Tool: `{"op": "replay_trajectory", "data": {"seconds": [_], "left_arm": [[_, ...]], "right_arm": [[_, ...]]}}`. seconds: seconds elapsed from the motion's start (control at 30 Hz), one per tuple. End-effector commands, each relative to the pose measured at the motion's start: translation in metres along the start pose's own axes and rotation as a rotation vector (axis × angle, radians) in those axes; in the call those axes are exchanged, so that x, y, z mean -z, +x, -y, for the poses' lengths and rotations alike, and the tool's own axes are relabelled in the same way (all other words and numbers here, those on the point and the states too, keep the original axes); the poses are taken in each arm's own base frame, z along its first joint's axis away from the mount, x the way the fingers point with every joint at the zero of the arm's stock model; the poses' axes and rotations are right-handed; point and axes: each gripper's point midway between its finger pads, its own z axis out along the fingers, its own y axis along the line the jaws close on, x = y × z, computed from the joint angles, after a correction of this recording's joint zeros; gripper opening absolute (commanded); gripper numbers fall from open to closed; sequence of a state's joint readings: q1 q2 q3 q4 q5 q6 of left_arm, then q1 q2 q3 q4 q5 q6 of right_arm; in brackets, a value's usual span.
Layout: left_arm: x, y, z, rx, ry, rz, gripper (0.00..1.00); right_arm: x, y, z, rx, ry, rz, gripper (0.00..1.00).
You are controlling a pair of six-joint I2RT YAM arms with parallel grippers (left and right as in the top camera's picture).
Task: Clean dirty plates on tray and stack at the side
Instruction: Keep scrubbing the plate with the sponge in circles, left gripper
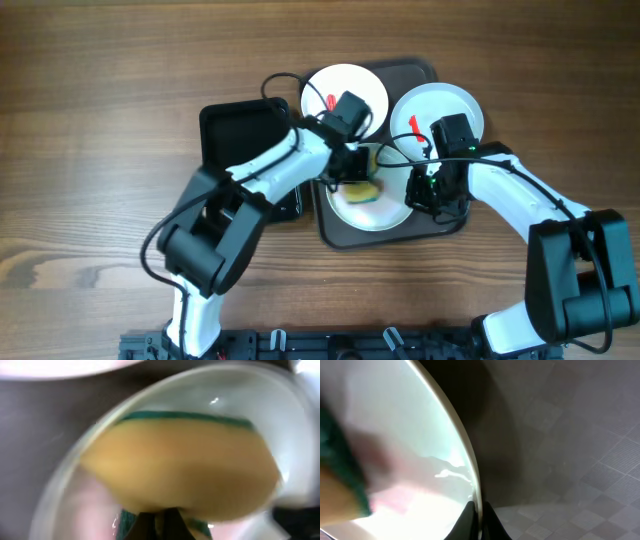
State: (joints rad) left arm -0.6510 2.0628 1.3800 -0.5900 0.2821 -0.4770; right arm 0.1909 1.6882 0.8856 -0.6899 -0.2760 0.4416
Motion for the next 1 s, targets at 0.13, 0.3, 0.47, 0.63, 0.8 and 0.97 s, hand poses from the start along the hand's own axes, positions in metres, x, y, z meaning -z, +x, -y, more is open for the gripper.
{"op": "replay_trajectory", "data": {"seconds": [0.13, 0.3, 0.47, 0.63, 0.8, 0.97], "left_arm": [[-0.043, 0.052, 0.051, 0.002, 0.122, -0.142, 0.04], [-0.044, 0.054, 0.041, -0.01, 0.084, -0.152, 0.04], [-0.032, 0.042, -0.034, 0.002, -0.154, -0.14, 0.04], [-0.003, 0.031, -0.11, 0.026, -0.416, -0.128, 0.04], [-0.001, 0.026, -0.109, 0.046, -0.382, -0.118, 0.04], [-0.02, 0.035, -0.041, 0.054, -0.102, -0.155, 0.04]], "right_arm": [[0.0, 0.002, 0.001, 0.03, 0.013, 0.002, 0.04], [0.0, 0.003, 0.001, 0.029, 0.013, 0.0, 0.04], [0.0, 0.003, 0.001, 0.029, 0.013, -0.001, 0.04], [0.0, 0.003, 0.001, 0.029, 0.014, 0.0, 0.04], [0.0, 0.003, 0.001, 0.03, 0.014, 0.0, 0.04], [0.0, 0.003, 0.001, 0.029, 0.014, 0.0, 0.04]]}}
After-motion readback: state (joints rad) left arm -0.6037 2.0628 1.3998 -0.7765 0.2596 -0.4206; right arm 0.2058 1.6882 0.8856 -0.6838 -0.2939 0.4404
